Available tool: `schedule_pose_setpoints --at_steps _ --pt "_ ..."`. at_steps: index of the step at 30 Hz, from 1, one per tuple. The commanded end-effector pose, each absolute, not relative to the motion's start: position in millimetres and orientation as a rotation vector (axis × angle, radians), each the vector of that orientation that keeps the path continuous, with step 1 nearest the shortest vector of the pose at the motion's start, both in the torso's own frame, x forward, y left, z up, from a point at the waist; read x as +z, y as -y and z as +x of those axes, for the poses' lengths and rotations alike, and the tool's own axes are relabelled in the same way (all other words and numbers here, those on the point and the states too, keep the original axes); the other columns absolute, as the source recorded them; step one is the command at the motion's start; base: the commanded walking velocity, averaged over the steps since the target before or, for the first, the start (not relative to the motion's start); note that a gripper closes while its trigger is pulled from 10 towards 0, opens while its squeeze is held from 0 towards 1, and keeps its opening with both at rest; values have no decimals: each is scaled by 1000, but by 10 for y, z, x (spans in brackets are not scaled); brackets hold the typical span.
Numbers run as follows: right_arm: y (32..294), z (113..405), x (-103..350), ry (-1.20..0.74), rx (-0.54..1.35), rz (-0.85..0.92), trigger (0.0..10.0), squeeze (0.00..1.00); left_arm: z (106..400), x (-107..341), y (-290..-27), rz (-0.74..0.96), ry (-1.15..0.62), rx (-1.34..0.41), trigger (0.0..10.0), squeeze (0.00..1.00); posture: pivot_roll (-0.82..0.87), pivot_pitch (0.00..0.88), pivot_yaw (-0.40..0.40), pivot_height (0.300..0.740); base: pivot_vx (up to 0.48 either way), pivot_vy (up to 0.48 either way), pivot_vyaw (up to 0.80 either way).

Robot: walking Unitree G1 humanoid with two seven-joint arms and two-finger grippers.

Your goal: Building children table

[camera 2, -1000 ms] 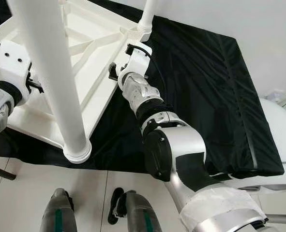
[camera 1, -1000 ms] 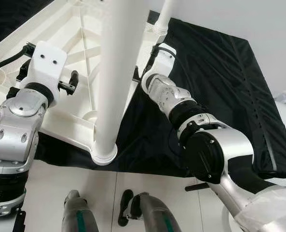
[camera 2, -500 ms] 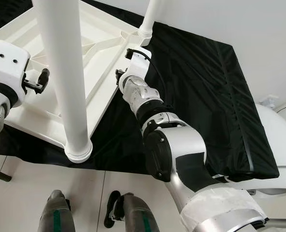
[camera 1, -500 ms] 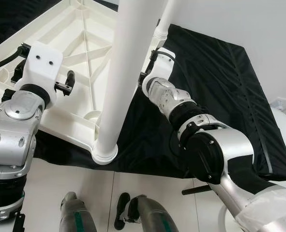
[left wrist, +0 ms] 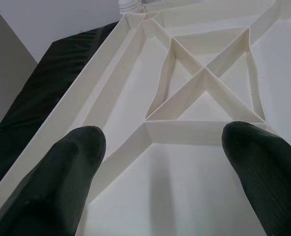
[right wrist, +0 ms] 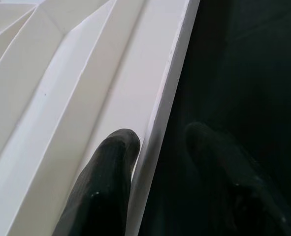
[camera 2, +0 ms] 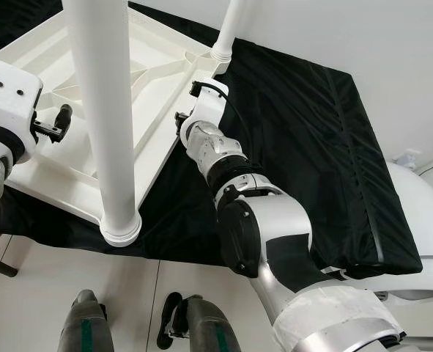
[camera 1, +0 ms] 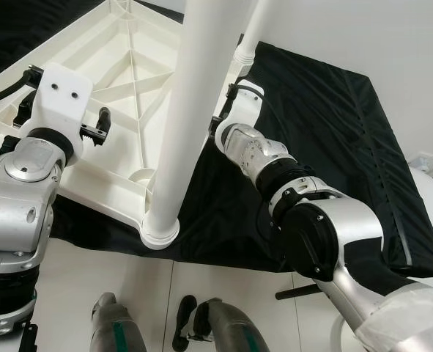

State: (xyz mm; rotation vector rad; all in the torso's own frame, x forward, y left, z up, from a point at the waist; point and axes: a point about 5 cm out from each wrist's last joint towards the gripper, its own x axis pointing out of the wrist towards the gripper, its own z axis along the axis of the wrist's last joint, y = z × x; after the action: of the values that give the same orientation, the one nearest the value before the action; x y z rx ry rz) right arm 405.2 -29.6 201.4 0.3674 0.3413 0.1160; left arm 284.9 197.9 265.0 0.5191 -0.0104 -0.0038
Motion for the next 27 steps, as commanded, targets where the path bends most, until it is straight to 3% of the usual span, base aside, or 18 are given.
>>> schedule_pose_setpoints --at_steps 1,9,11,13,17,18,20,21,26,27 --pt "364 4005 1782 -436 81 378 10000 0 2825 2663 -1945 517 22 -6 10000 0 261 99 -245 740 0 0 0" --pt "359 3976 1696 -464 89 383 10000 0 2817 2692 -1931 511 29 -2 10000 0 258 112 -247 740 0 0 0" --pt "357 3972 1684 -466 90 383 9412 0 2818 2696 -1920 511 31 -3 10000 0 254 121 -244 740 0 0 0" --pt "357 3957 1642 -482 87 400 6196 0 2812 2699 -1864 512 36 -23 10000 0 250 131 -239 740 0 0 0" --pt "361 3944 1604 -494 81 405 6588 0 2799 2685 -1811 511 34 -46 10000 0 246 146 -233 740 0 0 0" --pt "363 3938 1585 -498 80 404 8235 0 2798 2673 -1789 508 30 -55 10000 0 246 149 -232 740 0 0 0" --pt "363 3938 1585 -498 80 404 8235 0 2798 2673 -1789 508 30 -55 10000 0 246 149 -232 740 0 0 0" --pt "365 3928 1555 -504 77 401 9569 0 2796 2662 -1759 505 26 -67 10000 0 240 168 -224 740 0 0 0" --pt "378 3914 1512 -512 72 396 9765 0 2795 2647 -1695 510 22 -97 10000 0 237 185 -212 740 0 0 0" --pt "395 3914 1499 -516 65 402 8314 0 2798 2641 -1665 517 17 -116 10000 0 238 191 -202 740 0 0 0"
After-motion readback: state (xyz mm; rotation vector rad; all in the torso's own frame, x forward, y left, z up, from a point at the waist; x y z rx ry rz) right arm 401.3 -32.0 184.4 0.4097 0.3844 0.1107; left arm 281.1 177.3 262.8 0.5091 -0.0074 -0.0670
